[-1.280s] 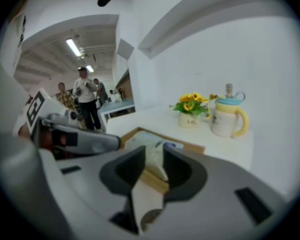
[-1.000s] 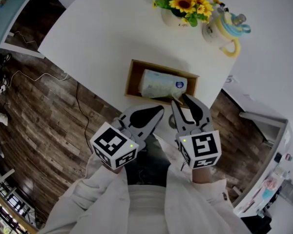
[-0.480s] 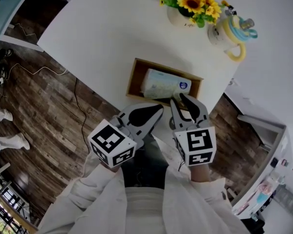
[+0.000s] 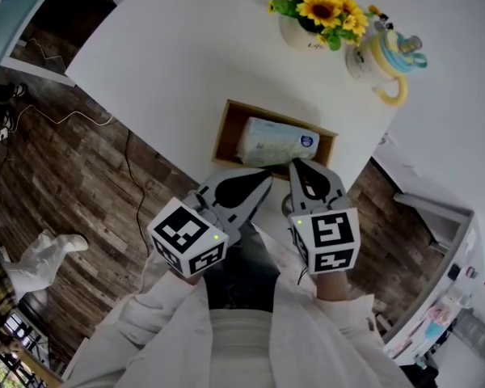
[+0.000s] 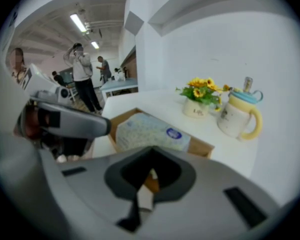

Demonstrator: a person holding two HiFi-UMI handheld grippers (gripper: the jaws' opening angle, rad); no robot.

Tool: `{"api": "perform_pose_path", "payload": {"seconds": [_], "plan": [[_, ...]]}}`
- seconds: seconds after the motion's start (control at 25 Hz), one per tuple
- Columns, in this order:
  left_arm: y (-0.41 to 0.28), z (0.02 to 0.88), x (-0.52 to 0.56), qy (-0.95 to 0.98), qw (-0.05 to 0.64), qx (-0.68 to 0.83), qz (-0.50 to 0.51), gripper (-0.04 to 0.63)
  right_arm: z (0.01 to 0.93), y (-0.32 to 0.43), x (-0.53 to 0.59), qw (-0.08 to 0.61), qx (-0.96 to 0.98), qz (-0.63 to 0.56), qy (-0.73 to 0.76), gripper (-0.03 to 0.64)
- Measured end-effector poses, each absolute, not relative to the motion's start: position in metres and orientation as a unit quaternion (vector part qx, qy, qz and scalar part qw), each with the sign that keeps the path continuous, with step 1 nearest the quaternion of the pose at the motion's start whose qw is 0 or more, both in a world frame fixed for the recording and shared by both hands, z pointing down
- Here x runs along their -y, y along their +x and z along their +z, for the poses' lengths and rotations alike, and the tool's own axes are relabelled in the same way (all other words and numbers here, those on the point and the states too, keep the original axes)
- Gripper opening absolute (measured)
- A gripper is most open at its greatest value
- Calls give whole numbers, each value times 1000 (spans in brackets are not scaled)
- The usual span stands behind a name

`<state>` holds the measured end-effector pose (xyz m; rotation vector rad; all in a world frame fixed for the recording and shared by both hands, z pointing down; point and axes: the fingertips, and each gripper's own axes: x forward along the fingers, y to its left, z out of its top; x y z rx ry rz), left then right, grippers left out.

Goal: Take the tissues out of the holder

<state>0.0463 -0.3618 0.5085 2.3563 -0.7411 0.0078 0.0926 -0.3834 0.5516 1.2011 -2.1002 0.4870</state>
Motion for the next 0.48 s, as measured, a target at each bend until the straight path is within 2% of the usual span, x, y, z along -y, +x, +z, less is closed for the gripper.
{"api": "perform_pose_path", "payload": {"seconds": [0.48], "plan": [[36, 487, 371, 906, 304, 295, -1, 14, 518, 93, 387, 282, 824, 181, 457, 11]]}}
